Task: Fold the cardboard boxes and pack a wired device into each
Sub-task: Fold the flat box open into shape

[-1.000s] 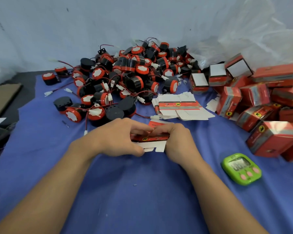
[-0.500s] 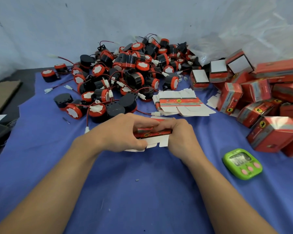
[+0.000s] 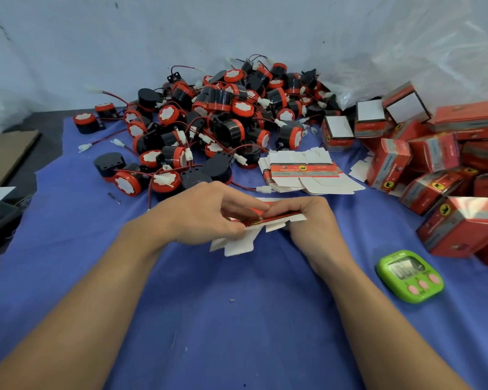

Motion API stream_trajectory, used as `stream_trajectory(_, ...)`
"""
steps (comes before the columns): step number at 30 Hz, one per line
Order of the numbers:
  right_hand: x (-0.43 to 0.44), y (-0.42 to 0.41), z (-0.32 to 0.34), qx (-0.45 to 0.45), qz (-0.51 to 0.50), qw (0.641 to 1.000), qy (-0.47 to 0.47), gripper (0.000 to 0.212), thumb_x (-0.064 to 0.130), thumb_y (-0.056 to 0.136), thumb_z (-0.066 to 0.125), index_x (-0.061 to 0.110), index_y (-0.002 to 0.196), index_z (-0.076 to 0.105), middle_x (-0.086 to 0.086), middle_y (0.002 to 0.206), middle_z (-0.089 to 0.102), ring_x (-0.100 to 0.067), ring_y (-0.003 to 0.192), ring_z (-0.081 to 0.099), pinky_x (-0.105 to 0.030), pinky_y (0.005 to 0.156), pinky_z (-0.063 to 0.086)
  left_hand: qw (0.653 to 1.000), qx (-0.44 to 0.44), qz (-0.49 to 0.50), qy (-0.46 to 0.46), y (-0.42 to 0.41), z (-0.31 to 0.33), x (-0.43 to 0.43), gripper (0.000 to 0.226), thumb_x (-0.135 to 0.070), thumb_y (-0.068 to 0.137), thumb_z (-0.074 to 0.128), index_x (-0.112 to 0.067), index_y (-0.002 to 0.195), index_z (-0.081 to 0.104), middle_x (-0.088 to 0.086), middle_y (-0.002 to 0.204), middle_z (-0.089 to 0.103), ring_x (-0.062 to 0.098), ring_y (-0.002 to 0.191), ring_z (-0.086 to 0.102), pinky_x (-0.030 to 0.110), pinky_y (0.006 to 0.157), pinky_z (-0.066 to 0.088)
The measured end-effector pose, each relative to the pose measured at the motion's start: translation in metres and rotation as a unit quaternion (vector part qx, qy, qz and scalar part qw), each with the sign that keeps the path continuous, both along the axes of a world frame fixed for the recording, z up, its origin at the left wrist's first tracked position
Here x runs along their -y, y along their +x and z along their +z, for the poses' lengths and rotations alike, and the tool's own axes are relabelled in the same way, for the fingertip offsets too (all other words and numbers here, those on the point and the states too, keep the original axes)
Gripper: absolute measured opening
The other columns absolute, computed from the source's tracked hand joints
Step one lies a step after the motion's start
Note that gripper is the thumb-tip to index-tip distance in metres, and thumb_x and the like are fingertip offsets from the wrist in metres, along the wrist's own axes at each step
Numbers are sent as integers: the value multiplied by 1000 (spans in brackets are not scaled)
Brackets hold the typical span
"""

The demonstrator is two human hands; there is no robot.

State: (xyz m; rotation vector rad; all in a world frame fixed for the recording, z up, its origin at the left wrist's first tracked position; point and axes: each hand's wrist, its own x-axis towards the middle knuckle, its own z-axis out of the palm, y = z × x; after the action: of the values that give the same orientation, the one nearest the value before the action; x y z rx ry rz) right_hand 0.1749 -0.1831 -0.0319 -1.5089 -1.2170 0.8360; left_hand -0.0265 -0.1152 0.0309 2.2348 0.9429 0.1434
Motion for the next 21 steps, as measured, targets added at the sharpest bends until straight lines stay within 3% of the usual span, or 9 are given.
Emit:
stream_trajectory(2, 0, 0, 1, -16, -5, 1000, -4, 44, 1, 76, 55, 34, 87, 83, 11, 83, 78, -10, 77, 67, -35, 74, 58, 997, 38, 39, 48, 2, -4, -2, 22, -42, 88, 62, -41, 100, 80, -15, 72, 70, 2, 62, 57, 30, 62, 47)
stream_trajectory(4, 1, -4, 3, -1, -35, 999, 23, 42, 8, 78, 64, 41, 101, 78, 17, 84, 76, -5, 73, 62, -25, 70, 51, 990, 78, 84, 88, 5, -8, -4, 32, -44, 93, 62, -19, 79, 77, 2, 59, 53, 7, 50, 38, 31, 55, 32)
stream_trajectory(6, 4, -9, 7, 19, -104, 989, 107, 61, 12, 80, 76, 46, 129, 64, 21, 107, 76, 6, 97, 68, -13, 83, 51, 983, 99, 115, 103, 9, -7, -4, 33, -36, 97, 65, -14, 76, 75, 4, 58, 51, 7, 51, 37, 30, 55, 31)
stream_trajectory(8, 11, -11, 15, 66, -148, 965, 205, 83, 13, 77, 82, 46, 146, 49, 23, 134, 65, 8, 126, 56, -7, 96, 44, 979, 107, 135, 112, 13, -7, -2, 32, -32, 99, 66, -14, 74, 76, -5, 53, 47, 7, 49, 36, 25, 51, 29)
stream_trajectory(10, 18, -12, 20, 148, -148, 937, 280, 75, 12, 74, 83, 40, 138, 58, 23, 144, 56, 2, 135, 49, -13, 103, 43, 977, 107, 147, 110, 16, -8, 1, 35, -30, 99, 66, -12, 70, 73, -6, 52, 43, 9, 48, 34, 25, 50, 27)
stream_trajectory(12, 22, -13, 22, 218, -122, 912, 326, 46, 8, 71, 82, 30, 111, 74, 21, 142, 57, -3, 136, 46, -11, 104, 39, 979, 96, 150, 99, 20, -9, 4, 36, -27, 98, 66, -6, 68, 68, 1, 53, 41, 10, 49, 31, 29, 52, 26)
stream_trajectory(16, 24, -17, 18, 270, -87, 917, 282, 24, 3, 71, 89, 22, 79, 77, 15, 134, 65, -14, 138, 43, -8, 102, 36, 982, 93, 158, 39, 19, -5, 7, 33, -22, 96, 65, 2, 73, 66, 23, 68, 48, 17, 58, 34, 37, 60, 31)
stream_trajectory(19, 22, -16, 20, 271, -79, 918, 279, 23, 5, 71, 89, 23, 84, 79, 13, 137, 64, -14, 138, 44, -10, 105, 37, 982, 85, 167, 24, 15, 2, 7, 33, -21, 96, 64, 3, 73, 67, 25, 68, 48, 18, 58, 35, 38, 61, 32)
stream_trajectory(21, 23, -15, 22, 248, -81, 921, 289, 46, 4, 71, 84, 26, 111, 78, 19, 138, 60, -9, 136, 49, -10, 108, 36, 983, 79, 163, 25, 10, 7, 4, 34, -22, 97, 65, -2, 69, 69, 18, 62, 45, 17, 56, 34, 37, 60, 31)
